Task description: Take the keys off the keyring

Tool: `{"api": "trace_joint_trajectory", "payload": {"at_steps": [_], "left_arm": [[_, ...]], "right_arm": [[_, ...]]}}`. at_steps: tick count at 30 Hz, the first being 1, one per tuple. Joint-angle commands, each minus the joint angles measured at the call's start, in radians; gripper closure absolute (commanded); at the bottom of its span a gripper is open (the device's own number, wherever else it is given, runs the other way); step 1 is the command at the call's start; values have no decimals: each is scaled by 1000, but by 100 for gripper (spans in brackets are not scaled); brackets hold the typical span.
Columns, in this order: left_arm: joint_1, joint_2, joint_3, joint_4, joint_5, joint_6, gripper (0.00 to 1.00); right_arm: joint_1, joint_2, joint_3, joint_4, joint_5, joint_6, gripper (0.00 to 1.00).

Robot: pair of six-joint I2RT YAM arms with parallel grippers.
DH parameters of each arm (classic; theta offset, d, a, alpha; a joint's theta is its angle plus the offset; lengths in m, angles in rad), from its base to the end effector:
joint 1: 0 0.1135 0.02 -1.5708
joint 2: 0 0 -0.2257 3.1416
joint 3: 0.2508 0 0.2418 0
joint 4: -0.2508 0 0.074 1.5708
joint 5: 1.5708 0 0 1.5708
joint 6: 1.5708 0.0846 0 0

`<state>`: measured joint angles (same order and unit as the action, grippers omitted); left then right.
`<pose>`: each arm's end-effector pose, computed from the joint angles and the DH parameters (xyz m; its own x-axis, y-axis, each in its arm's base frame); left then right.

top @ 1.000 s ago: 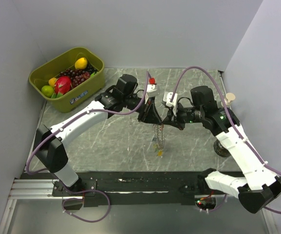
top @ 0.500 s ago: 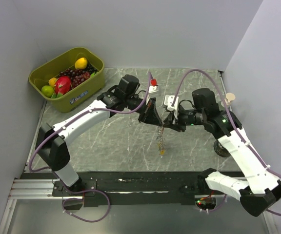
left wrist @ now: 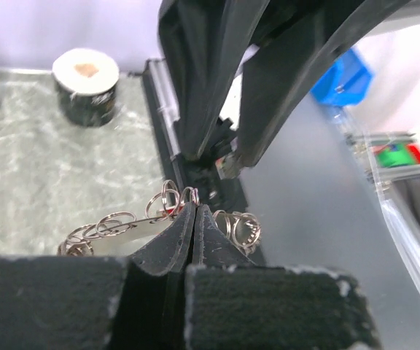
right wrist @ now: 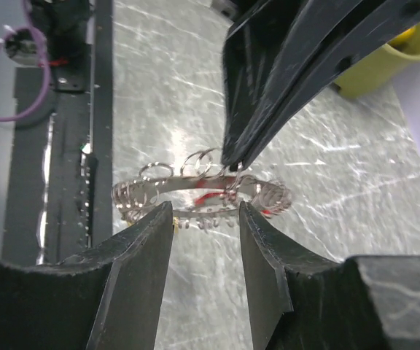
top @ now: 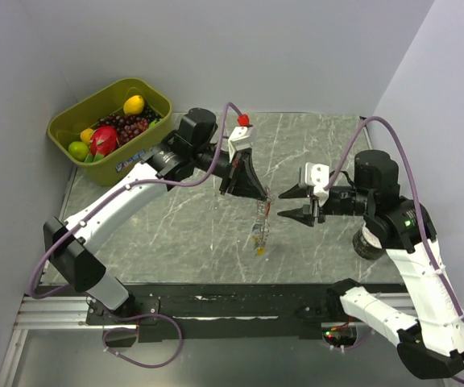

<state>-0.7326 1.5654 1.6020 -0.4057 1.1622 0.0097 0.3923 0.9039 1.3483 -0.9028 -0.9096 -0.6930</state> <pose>0.2090 -0.2925 0.3689 -0.2594 0.2386 -0.9358 0.9046 -0.2794 -0.3220 0.1399 0.1301 0.3900 0.2532 -0.3198 -0.9130 -0.9450 0.1203 -0.3042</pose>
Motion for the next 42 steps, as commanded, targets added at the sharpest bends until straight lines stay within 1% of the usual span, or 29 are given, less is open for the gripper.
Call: {"api": "trace_joint_trajectory", "payload": {"at_steps": [1,5,8,9,13,15,18,26,32,37,42], "left_arm": [[2,-39,39,175,106,-174,99],[4,-36,75,206,128,-237,99],[4,-34,73,286,131,-329,99],[4,-33,69,301,132,-365,99],[4,-28,64,324,129,-387,99],[4,-24,61,335,129,-398,99],[4,-13,72,335,131,-402,99],[9,2,53,361,133,-412,99],[38,4,6,484,136,-504,99],[39,8,-7,498,134,-513,99],[39,10,-20,519,139,-528,99]], "right_arm": [[-7,-10,-21,54,-78,30,53],[-9,-17,-31,110,-75,79,59],[-12,-25,-28,130,-90,99,65],[-12,-28,-31,139,-81,105,65],[-12,-28,-66,203,-29,148,66],[-13,-25,-77,219,-34,159,66],[-13,-26,-83,235,-49,176,69],[-21,-43,-61,232,-49,196,69],[-30,-65,-75,245,-48,211,68],[-33,-63,-83,280,-12,240,67],[-33,-60,-80,301,9,259,62]]}}
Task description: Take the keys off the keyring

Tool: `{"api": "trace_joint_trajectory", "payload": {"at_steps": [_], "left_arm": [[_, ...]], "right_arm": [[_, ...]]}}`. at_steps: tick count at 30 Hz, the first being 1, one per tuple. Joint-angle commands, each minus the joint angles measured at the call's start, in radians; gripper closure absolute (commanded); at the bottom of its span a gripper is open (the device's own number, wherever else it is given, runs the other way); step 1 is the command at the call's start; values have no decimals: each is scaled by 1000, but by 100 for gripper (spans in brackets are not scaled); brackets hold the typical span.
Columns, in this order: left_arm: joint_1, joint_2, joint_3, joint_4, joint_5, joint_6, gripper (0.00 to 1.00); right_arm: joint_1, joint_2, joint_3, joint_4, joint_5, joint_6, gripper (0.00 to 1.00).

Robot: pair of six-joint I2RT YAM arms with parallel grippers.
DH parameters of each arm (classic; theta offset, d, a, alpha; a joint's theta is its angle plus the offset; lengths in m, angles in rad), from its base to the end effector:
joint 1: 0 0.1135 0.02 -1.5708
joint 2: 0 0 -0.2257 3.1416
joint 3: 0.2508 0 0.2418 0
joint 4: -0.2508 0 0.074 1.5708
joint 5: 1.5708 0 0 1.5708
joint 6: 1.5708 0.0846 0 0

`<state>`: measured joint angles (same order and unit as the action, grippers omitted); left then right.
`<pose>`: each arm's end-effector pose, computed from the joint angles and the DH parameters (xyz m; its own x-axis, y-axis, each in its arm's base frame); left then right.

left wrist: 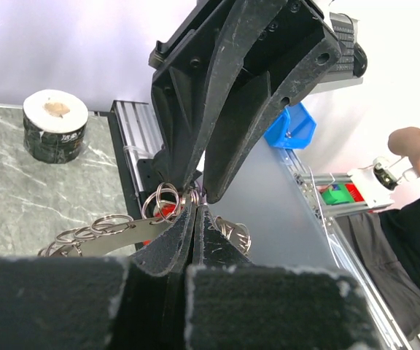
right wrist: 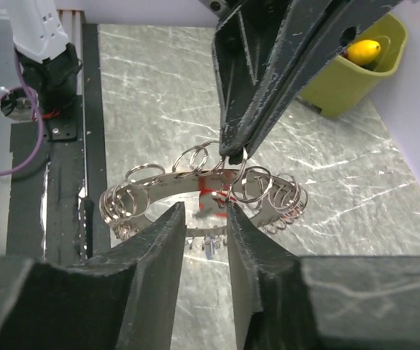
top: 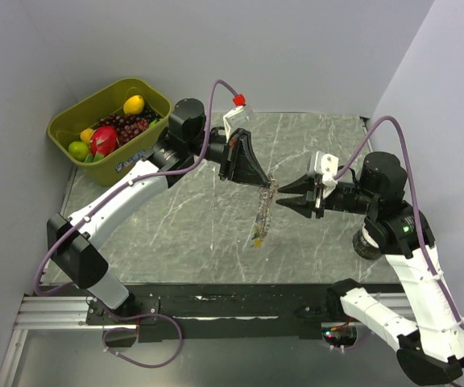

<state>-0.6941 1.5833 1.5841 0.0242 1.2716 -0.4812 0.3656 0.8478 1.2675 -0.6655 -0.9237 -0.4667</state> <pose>0.2219 -0.2898 0.4019 -0.4101 0.1638 -0.8972 0.8269 -0.3483 -0.4415 0.1453 0.1279 0.4026 0.2192 -0.2065 -0.9536 -0.9402 0.2166 -0.2630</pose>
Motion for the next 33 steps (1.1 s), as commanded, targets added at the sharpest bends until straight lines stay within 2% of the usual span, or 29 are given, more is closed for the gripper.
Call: {"api": "trace_joint_trajectory", "payload": {"at_steps": [1,4,7,8,11,14,33], "left_arm": [[1,-8,-6,95,29,-42,99],[1,-9,-13,112,34,-59,99],[1,-9,-13,112,34,-59,99],[1,-9,-13,114,32,-63,99],[1,-9,-15,128,35,-74,99],[1,-8,-18,134,31,-79,99],[4,1,-13,166,28,-115,99]], "right_arm": [[-7,-4,0,70,29,36,62],[-8,2,-8,84,51,43,61],[-8,7,-11,93,43,53,65],[-7,7,-10,95,40,53,74],[-8,13,-10,96,34,51,90],[-7,14,-16,102,29,53,100],[-7,17,-68,104,-18,48,100]]}}
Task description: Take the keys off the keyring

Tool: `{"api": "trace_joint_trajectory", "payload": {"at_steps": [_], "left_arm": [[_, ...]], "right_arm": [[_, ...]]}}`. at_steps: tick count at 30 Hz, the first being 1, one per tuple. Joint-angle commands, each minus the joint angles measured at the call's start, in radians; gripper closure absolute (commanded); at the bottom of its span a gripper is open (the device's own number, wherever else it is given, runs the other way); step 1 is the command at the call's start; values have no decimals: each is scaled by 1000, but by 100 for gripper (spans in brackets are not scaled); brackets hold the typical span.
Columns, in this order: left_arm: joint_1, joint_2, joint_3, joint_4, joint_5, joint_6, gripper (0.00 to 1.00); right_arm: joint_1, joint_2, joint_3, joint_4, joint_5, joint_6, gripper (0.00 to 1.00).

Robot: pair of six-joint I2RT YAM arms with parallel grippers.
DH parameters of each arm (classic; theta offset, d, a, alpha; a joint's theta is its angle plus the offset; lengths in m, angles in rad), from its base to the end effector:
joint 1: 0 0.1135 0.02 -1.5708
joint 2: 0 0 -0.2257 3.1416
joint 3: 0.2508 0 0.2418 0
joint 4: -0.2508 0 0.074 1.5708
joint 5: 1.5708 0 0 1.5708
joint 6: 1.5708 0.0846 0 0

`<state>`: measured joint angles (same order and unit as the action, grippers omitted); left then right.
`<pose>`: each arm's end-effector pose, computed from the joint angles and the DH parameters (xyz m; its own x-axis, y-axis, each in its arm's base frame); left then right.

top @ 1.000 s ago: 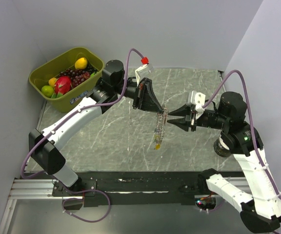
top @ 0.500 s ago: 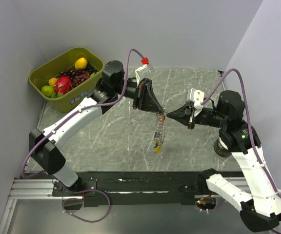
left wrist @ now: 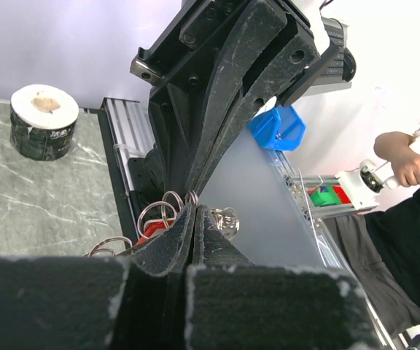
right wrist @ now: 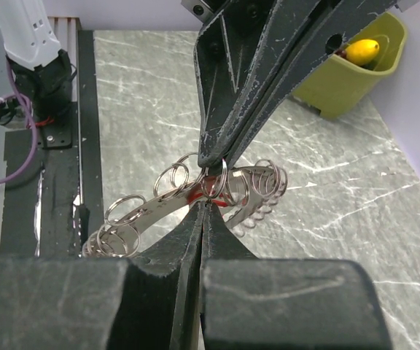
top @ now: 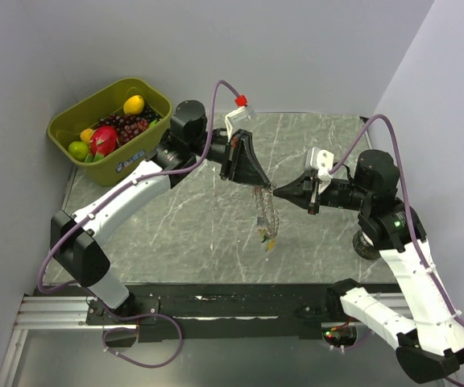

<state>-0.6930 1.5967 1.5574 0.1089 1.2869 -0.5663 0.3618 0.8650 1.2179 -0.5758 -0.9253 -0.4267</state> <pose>0.2249 -0.2923 0.3967 -0.4461 0.1751 -0.8777 0.8014 -0.3583 -0.4789 0.1580 0.1320 0.3949 0.2015 -0.1900 -0.9609 -0.9427 0.2288 -0.2429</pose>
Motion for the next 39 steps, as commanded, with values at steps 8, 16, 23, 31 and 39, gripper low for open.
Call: {"api": "trace_joint_trajectory", "payload": {"at_steps": [8,16,23,31,39], "left_arm": [[15,-17,-2,140,18,-85,99],[23,-18,-49,338,38,-211,99],[47,11,-185,1041,46,-766,99],[49,-14,-194,824,35,-571,99],[49,-32,-175,600,6,-396,99]], "right_arm": [[-3,2,-24,-10,-12,-23,100],[-3,5,-26,-21,-4,-40,100],[-4,-6,57,-90,-20,-72,84],[-23,11,146,-82,-84,26,66],[-37,45,103,23,-168,167,64]]}}
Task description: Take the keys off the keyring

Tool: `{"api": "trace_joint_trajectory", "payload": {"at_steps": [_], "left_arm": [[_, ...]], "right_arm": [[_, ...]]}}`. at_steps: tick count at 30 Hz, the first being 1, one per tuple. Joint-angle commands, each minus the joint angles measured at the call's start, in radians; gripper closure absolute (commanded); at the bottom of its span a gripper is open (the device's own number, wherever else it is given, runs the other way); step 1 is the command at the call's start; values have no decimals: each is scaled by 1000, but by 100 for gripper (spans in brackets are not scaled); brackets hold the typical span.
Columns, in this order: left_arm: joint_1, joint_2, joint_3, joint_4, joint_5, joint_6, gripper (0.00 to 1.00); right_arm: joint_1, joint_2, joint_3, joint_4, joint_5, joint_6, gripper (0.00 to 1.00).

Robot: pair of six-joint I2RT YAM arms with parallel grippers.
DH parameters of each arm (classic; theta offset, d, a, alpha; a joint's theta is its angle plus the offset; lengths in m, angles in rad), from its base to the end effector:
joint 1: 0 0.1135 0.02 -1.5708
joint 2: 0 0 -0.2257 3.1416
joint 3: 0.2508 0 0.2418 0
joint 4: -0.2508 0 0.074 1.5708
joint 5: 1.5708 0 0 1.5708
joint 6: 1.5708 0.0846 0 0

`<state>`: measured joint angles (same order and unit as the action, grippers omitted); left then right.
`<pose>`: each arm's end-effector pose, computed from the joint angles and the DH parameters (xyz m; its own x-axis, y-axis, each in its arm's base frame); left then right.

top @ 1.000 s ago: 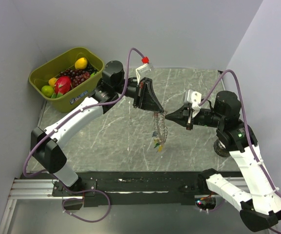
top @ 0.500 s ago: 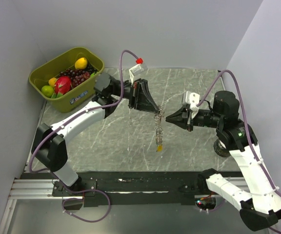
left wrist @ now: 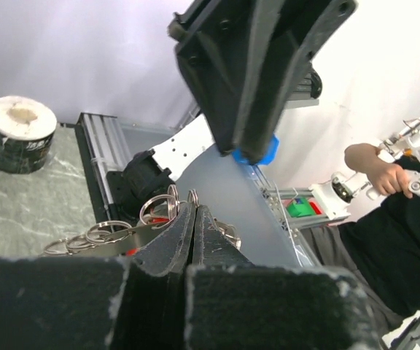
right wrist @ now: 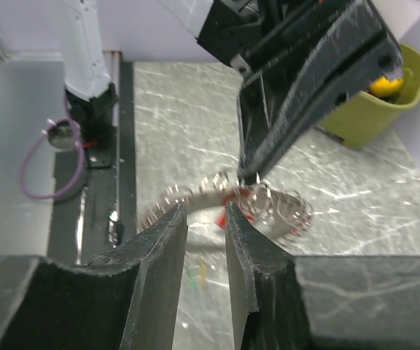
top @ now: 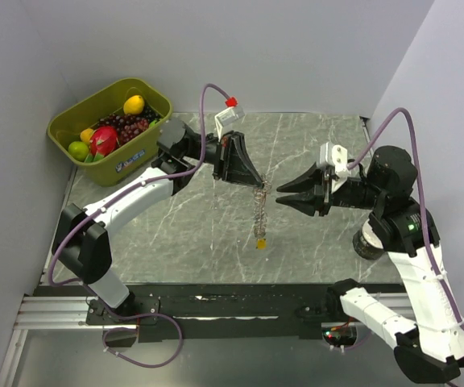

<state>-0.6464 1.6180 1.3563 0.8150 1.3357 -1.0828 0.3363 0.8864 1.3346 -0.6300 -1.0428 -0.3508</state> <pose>0.2316 -0.2778 0.3856 -0.5106 0.1275 -0.8503 0.7460 -0.4261 -0.5119 0.1431 0.1274 0.4229 0.1725 -0.1231 -0.9773 -0.9679 0.1628 -0.1913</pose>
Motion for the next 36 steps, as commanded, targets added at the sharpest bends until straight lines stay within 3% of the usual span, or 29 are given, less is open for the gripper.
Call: {"api": "trace_joint_trajectory", "payload": {"at_steps": [1,3,4,6,36], "left_arm": [[2,-56,55,-251,-50,224,99],[-2,-58,105,-470,-92,382,99],[-15,-58,151,-648,-104,531,99],[-24,-63,168,-717,-122,595,99],[-30,-92,130,-662,-61,560,99]], "right_arm": [[-11,26,-31,102,-51,101,64],[-13,37,-48,128,-40,125,63],[-14,40,-60,142,-34,127,63],[-16,46,-72,157,-28,137,63],[-117,77,-179,291,-203,240,67]]}}
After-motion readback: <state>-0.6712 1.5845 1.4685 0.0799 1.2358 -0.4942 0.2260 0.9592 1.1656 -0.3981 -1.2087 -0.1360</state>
